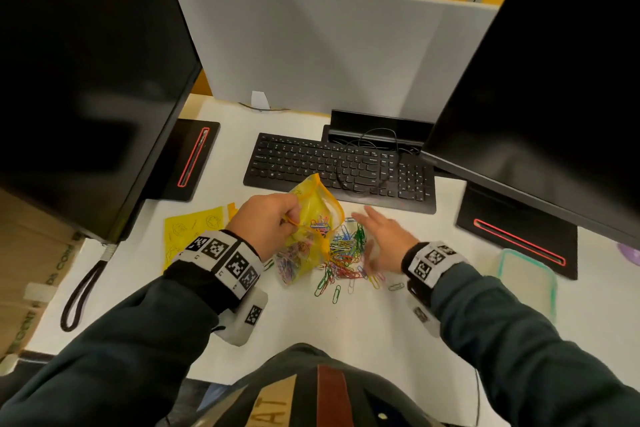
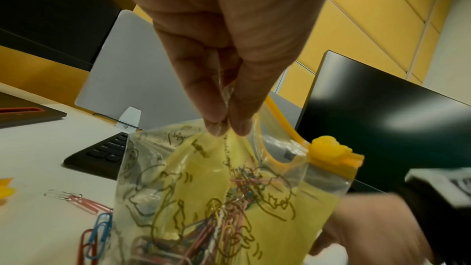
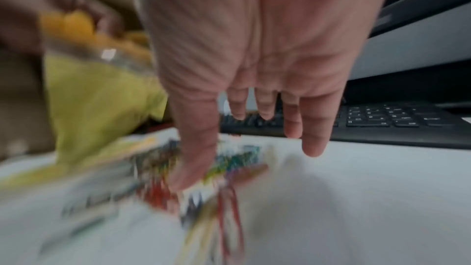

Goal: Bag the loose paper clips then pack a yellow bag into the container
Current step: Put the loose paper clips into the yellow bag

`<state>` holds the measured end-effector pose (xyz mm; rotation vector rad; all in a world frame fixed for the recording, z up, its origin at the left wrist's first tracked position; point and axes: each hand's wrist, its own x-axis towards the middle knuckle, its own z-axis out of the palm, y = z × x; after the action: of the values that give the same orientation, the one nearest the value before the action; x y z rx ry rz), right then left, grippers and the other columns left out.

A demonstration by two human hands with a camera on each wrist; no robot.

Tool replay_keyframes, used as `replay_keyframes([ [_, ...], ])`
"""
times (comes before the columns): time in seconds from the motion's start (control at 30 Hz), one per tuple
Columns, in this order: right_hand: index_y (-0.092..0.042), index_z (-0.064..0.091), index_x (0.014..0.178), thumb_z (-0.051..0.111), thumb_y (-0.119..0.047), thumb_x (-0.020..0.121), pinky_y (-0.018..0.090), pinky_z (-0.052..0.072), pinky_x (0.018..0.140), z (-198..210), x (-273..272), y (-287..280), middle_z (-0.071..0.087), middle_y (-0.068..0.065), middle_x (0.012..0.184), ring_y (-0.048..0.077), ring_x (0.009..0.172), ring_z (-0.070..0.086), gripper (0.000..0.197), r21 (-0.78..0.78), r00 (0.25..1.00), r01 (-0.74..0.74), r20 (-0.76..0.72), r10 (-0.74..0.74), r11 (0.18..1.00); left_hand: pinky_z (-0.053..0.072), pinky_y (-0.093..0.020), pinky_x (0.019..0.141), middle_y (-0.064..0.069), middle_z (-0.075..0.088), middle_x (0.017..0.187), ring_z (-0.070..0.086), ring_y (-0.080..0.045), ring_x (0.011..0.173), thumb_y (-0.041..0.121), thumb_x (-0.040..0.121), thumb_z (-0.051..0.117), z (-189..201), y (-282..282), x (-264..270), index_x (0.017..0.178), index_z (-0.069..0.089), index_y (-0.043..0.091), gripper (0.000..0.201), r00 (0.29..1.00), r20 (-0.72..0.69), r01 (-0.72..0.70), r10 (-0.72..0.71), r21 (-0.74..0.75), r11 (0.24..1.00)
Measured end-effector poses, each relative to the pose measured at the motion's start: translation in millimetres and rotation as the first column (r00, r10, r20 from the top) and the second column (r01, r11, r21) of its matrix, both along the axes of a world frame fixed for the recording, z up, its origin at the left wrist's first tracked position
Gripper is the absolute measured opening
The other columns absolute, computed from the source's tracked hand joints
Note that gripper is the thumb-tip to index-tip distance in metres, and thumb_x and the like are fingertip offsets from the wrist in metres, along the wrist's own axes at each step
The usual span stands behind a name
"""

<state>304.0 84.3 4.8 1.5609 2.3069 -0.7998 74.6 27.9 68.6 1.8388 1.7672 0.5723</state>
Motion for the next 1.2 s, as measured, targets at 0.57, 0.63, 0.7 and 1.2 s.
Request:
replay_keyframes([
  [0.57,-0.013,0.06,0.119,0.049,-0.012,0.09,0.032,0.044,0.093,-32,6,-3,0.058,0.013,0.116,0.032,0.108,0.056,0.031,0.152,0.999,-0.033,0.01,0.032,0.988,0.052,-0.035,0.076,-0.005,0.072,0.095,0.064,-0.022,0.082,0.003,0.072,0.066,-2,8,0,0.055,0.042,0.037,0.045,1.0,-0.009,0.007,-0.007,0.006,1.0],
  [0.63,-0.012,0.059,0.117,0.046,-0.013,0.092,0.032,0.044,0.09,-32,5,-9,0.059,0.013,0.114,0.032,0.105,0.057,0.028,0.185,1.0,-0.001,-0.005,0.002,0.983,0.052,-0.032,0.076,-0.003,0.072,0.096,0.064,-0.02,0.083,0.003,0.072,0.065,-3,4,0,0.054,0.04,0.037,0.046,1.0,-0.013,0.004,-0.004,0.0,1.0],
  [0.7,-0.01,0.06,0.115,0.046,-0.013,0.092,0.031,0.044,0.087,-31,4,-14,0.061,0.014,0.112,0.031,0.104,0.057,0.026,0.199,0.999,0.042,-0.033,-0.036,0.979,0.051,-0.033,0.077,-0.003,0.072,0.098,0.064,-0.02,0.084,0.003,0.073,0.065,-2,-1,1,0.056,0.044,0.034,0.041,1.0,-0.013,0.008,-0.008,-0.009,1.0],
  [1.2,-0.018,0.071,0.102,0.056,-0.009,0.083,0.029,0.044,0.086,93,-26,-30,0.07,0.003,0.1,0.021,0.095,0.061,0.026,0.364,0.957,0.191,-0.277,-0.089,0.912,0.043,-0.028,0.068,-0.005,0.07,0.091,0.055,-0.019,0.075,0.005,0.073,0.065,-1,-14,10,0.069,0.058,0.02,0.018,0.998,-0.04,0.052,-0.054,-0.051,0.997],
])
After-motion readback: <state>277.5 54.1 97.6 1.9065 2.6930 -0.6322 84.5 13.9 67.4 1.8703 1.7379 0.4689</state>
